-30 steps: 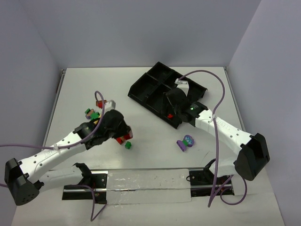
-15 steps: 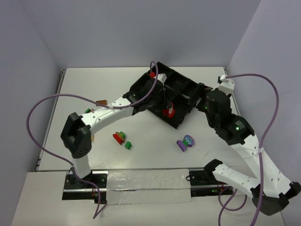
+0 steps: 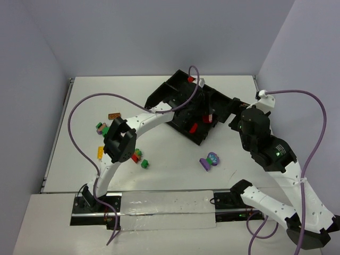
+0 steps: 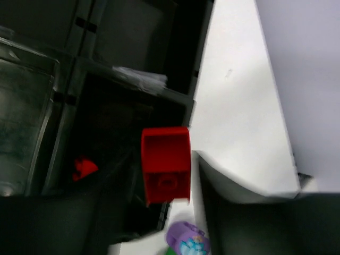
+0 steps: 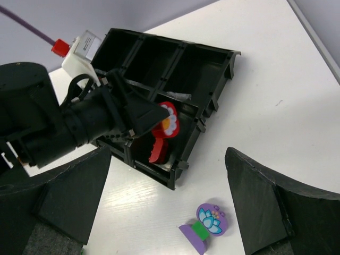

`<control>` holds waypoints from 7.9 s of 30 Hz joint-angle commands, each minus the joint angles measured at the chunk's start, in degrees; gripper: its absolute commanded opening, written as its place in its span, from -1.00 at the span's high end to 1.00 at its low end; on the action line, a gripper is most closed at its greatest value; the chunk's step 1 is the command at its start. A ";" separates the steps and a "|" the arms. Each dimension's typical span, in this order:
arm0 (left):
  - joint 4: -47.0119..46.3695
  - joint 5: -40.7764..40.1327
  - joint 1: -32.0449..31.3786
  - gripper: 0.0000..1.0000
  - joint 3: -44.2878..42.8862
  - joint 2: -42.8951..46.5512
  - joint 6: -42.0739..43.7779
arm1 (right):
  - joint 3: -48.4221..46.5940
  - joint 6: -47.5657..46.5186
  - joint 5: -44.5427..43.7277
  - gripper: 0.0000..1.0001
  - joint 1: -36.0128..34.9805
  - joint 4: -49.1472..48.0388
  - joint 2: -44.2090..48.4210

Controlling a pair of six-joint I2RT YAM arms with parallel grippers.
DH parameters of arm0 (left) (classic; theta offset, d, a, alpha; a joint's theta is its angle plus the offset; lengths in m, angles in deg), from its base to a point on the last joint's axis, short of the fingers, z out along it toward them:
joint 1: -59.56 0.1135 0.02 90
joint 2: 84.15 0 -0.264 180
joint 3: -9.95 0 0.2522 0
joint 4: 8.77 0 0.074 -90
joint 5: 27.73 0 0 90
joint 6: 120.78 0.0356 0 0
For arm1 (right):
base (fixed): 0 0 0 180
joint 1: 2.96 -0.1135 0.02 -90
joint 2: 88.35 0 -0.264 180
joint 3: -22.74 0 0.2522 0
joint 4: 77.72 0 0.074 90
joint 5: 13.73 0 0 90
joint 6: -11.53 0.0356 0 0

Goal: Sort the legos into containers by color

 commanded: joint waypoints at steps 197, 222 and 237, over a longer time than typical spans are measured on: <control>6.22 -26.46 10.27 -0.93 82.29 63.29 -42.57 | 13.35 1.03 16.43 -0.88 -10.02 -7.71 -15.23; 8.08 -26.45 10.53 -0.57 75.27 47.45 -46.39 | 13.97 1.73 16.94 -0.88 -10.19 -7.72 -14.18; 0.86 -24.50 11.13 0.44 68.40 60.72 -22.07 | 14.78 1.00 24.95 -0.88 -10.40 -15.60 -14.19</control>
